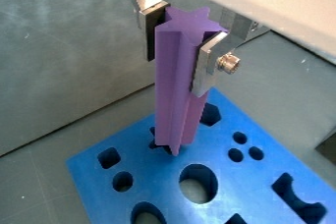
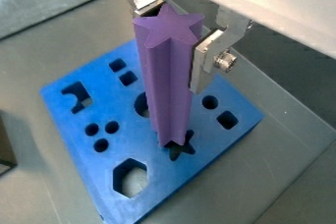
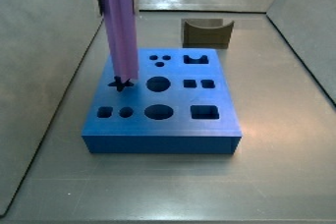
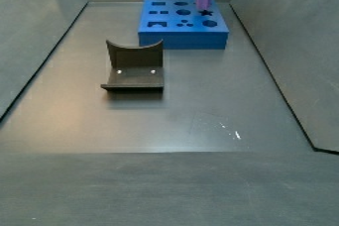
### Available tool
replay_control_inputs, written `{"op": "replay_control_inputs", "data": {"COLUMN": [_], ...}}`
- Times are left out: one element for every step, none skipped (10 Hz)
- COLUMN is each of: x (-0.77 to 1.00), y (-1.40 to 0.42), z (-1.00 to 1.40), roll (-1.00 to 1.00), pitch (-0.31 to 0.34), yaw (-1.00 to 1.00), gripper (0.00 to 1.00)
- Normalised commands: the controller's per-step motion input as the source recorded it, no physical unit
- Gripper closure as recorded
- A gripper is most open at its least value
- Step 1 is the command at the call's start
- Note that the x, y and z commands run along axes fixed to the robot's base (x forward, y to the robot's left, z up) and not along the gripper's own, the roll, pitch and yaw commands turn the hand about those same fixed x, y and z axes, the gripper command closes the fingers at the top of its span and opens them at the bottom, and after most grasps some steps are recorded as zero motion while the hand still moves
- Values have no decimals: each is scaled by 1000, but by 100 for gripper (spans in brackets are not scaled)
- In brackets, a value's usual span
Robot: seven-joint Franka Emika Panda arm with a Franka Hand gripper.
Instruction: Insert the star object.
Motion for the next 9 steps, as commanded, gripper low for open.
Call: {"op": "replay_control_inputs", "data": {"x": [0, 0, 0, -120, -211, -297, -251, -229, -31], "y": [0, 0, 0, 0, 0, 0, 0, 0, 0], "z": [-317, -329, -354, -271, -111, 0, 0, 0, -77], "roll": [-1, -50, -87, -84, -71, -56, -20, 0, 0], "pitch": [0, 0, 14, 0, 9, 0, -1, -43, -39], "yaw": [43, 100, 194, 251, 300, 426, 474, 434, 340], "gripper": [100, 100, 100, 100, 100, 100, 100, 100, 100]}}
